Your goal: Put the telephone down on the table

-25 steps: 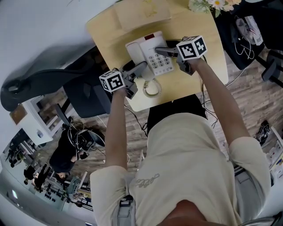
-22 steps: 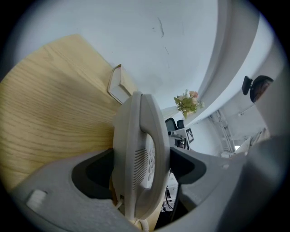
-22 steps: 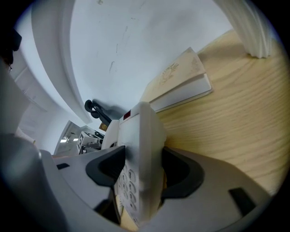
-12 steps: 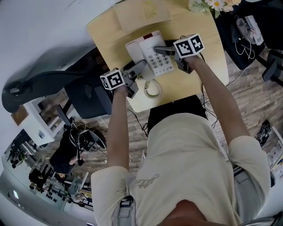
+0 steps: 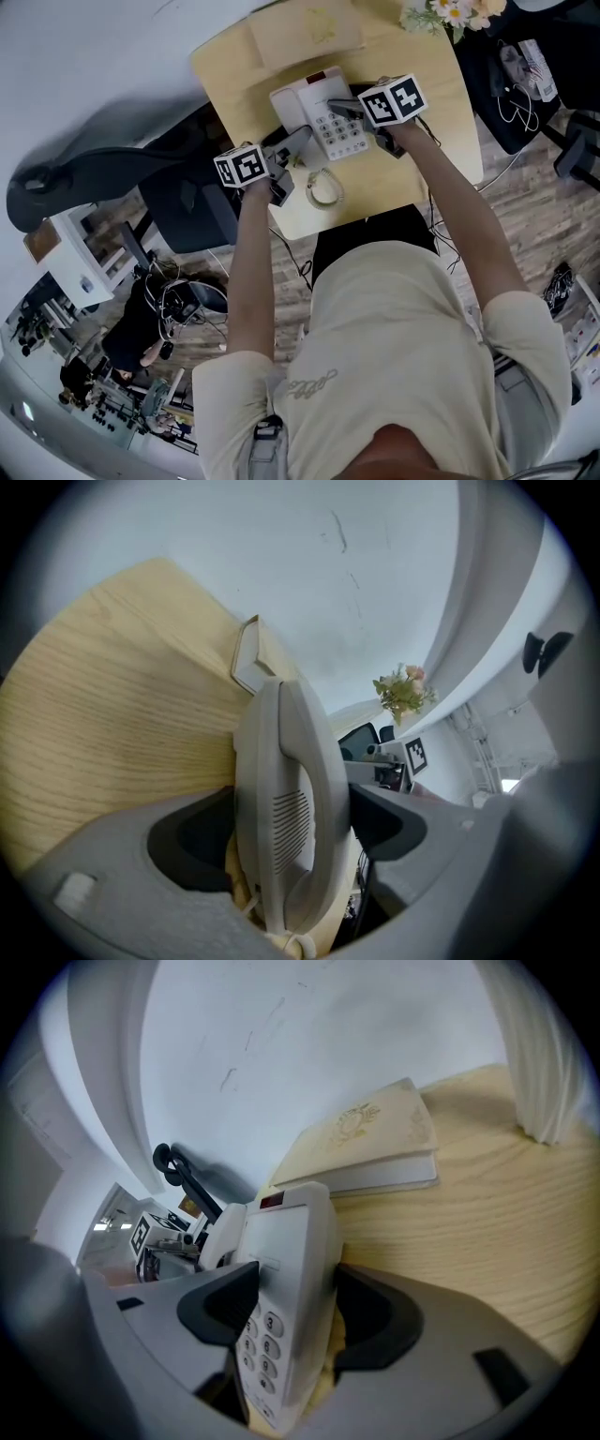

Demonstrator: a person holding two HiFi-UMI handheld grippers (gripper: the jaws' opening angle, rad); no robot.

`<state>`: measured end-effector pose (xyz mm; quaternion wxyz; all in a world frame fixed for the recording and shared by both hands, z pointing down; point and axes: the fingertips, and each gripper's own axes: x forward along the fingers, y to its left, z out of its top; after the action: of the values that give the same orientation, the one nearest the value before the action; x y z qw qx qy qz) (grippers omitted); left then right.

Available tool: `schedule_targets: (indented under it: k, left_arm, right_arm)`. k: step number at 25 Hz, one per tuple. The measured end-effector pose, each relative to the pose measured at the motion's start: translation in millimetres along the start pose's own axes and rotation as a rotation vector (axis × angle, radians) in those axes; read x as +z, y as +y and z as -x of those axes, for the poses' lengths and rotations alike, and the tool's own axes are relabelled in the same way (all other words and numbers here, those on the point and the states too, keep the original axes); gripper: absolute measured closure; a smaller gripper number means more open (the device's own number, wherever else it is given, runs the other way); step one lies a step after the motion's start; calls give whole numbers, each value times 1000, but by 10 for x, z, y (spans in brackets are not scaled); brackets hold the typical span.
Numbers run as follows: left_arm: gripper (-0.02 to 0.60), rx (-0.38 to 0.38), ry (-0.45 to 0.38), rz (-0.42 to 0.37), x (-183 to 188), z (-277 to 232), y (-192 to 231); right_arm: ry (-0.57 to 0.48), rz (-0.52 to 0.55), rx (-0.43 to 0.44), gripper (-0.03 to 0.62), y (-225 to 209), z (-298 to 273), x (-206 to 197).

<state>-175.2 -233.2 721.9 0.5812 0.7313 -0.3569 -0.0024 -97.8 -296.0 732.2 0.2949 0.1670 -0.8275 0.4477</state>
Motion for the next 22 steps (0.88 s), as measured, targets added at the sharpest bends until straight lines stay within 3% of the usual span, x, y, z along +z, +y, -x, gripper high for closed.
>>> schedule_targets:
  k: [6,12,17,22]
  left_arm:
    - [202,41,-2,-38,29,-15,28]
    - [202,51,-107,-52,112,166,-72]
    - [202,37,-212,-129,192,425,-330]
    - [223,80,-234,-278,76,695,-658]
  right_arm:
    - [0,-1,-38,346,-47,24,-19]
    - [-21,24,-57,347,36,273,-120]
    - [-34,36,-46,350,189,521,-297]
    - [-85,61,-17,355,476,884,-460]
